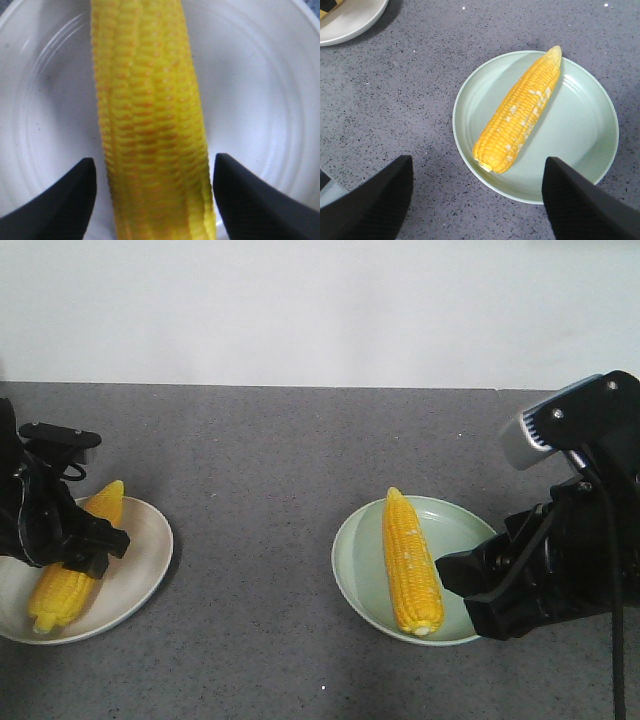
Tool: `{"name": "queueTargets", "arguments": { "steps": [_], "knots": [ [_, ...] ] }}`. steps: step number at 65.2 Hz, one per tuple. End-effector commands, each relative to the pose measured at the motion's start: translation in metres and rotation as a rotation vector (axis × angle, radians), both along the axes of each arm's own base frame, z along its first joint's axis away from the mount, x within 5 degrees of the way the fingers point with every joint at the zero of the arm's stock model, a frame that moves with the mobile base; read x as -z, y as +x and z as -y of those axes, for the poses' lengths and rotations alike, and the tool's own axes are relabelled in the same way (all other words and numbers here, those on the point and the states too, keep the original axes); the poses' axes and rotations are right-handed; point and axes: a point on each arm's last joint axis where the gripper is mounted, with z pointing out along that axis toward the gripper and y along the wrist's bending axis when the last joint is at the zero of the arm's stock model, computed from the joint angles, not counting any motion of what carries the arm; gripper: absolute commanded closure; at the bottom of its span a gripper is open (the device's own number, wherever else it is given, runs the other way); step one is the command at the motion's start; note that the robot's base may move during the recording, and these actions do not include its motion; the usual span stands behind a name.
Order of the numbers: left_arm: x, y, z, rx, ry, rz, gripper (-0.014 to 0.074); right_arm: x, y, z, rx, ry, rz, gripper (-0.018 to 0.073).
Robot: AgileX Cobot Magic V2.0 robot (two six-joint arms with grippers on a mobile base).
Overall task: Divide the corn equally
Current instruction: 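Lay the left gripper's cob flat on the cream plate and release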
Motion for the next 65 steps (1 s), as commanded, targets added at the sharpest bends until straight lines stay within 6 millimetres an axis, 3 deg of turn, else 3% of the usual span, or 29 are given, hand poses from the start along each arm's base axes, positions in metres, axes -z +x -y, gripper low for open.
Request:
{"name": "queueTargets", "arguments": {
  "steps": [1, 13, 25, 51, 57, 65],
  "knots": [
    [-0.021, 0.001, -0.001, -0.011, -0.018, 0.081, 0.0087, -0.014, 0.001, 0.0, -0.007, 0.038, 0.084, 0.0034],
    [-0.03, -0.003, -0.001, -0.002, -0.022, 0.119, 0.0087, -0.014, 0.001, 0.0, -0.007, 0.038, 0.084, 0.0034],
    [-0.057, -0.018, 0.0, -0.002, -0.069, 0.203, 0.0087, -0.014, 0.001, 0.0, -0.007, 0.038, 0.084, 0.0034],
    [-0.138, -0.085, 0.009, 0.134, -0.295, 0.506, 0.0094, -0.014, 0.0, 0.0, -0.007, 0.039, 0.084, 0.0034],
    [-0.148, -0.104, 0.007, 0.159, -0.314, 0.572, 0.0094, -0.013, 0.0, 0.0, -0.007, 0.039, 0.08, 0.0034],
    [-0.148, -0.126, 0.003, 0.159, -0.321, 0.642, 0.0094, -0.013, 0.0, 0.0, -0.007, 0.038, 0.078, 0.0034]
  ]
}}
